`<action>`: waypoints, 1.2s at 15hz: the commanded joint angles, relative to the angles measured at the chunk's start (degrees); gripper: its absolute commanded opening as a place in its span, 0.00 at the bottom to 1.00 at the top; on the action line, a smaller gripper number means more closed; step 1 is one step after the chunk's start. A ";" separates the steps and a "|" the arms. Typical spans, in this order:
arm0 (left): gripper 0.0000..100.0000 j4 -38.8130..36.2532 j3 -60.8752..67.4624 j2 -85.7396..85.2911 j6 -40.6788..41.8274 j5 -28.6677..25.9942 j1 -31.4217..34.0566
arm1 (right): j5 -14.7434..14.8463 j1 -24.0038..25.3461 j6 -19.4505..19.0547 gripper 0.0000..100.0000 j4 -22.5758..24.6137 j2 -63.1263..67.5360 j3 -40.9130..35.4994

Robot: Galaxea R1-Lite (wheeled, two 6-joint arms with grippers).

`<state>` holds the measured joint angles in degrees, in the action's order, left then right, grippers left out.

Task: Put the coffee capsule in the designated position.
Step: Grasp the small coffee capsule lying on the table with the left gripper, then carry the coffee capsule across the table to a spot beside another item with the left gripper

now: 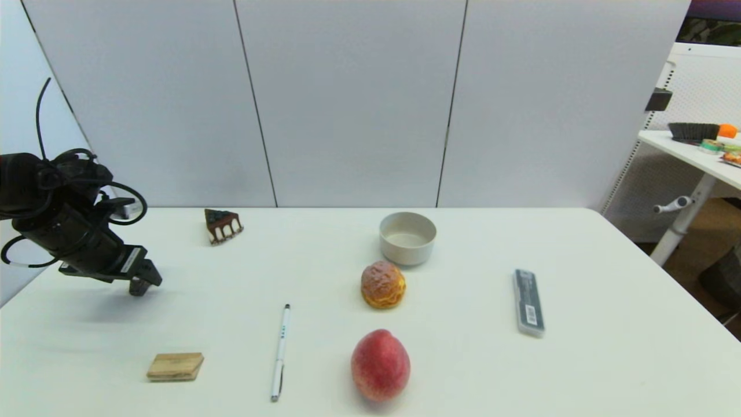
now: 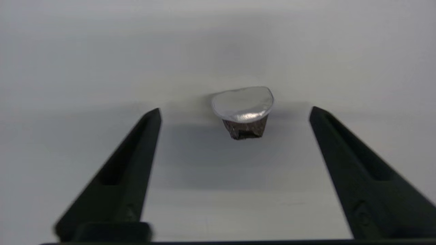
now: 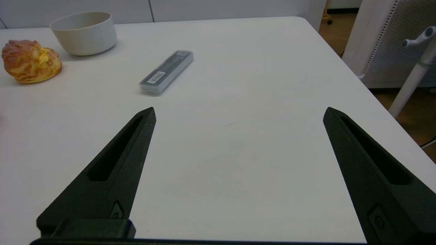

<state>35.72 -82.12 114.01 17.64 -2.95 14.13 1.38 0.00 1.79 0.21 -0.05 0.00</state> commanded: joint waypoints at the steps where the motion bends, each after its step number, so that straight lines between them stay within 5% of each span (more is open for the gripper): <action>1: 0.00 0.23 -1.56 2.45 0.11 -0.04 -0.07 | 0.03 0.09 0.05 1.00 0.06 0.05 0.00; 13: 0.00 0.14 -3.75 1.92 -0.33 -2.67 -2.97 | 0.03 0.00 0.05 1.00 -0.03 0.22 0.00; 18: 0.00 0.23 -14.12 2.54 -3.05 -2.67 -9.29 | 0.03 0.00 0.05 1.00 0.06 0.05 0.00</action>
<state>35.83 -91.70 116.07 16.25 -5.62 8.07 1.40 0.02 1.87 0.18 -0.02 0.00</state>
